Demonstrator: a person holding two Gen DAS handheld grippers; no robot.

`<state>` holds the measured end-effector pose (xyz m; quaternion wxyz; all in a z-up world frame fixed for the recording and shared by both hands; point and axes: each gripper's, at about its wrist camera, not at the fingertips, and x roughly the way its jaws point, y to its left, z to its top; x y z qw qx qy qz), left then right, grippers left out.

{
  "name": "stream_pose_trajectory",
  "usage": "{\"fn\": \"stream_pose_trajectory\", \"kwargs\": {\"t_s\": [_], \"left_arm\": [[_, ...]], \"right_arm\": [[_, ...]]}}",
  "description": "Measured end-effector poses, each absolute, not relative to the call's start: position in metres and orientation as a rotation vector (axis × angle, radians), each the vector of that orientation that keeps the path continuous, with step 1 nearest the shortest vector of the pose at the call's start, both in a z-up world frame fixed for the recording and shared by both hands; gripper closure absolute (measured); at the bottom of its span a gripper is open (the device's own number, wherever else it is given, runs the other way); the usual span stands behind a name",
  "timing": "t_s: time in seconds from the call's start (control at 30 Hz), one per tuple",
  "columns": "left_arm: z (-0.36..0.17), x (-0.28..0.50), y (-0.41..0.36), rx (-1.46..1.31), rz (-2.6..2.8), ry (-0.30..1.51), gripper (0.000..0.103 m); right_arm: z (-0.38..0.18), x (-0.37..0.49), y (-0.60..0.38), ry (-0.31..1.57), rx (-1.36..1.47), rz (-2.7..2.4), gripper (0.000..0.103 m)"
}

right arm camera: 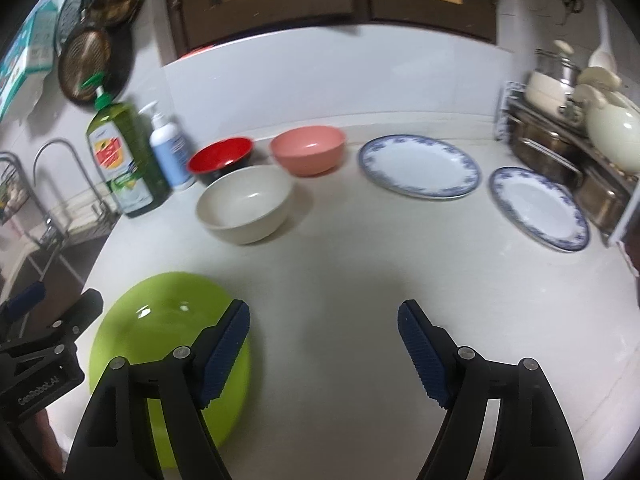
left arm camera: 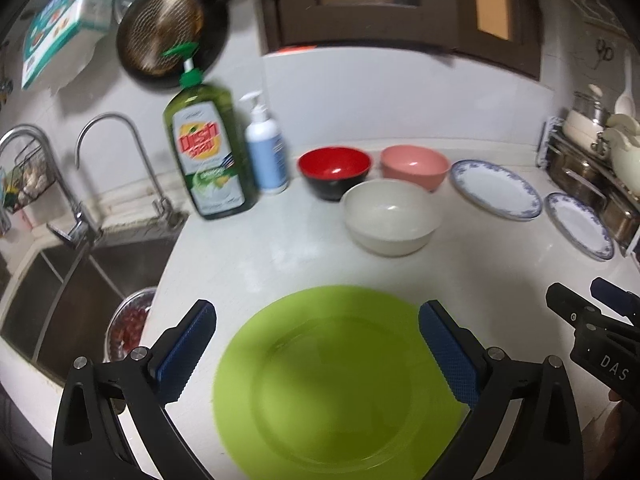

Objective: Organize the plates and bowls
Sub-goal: 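Open both tools and pull back from the lime-green plate, then move both tools to the larger blue-and-white plate by the pot rack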

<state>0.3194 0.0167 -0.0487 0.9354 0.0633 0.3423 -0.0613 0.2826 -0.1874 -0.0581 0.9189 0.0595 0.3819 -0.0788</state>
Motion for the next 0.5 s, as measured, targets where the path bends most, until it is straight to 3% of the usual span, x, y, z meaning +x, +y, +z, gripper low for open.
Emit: {"fn": "stream_pose_trajectory", "kwargs": {"t_s": [0.5], "left_arm": [[-0.022, 0.322, -0.081, 0.17, -0.335, 0.639, 0.001]], "right_arm": [[-0.024, 0.251, -0.273, 0.67, 0.143, -0.34, 0.026]]}}
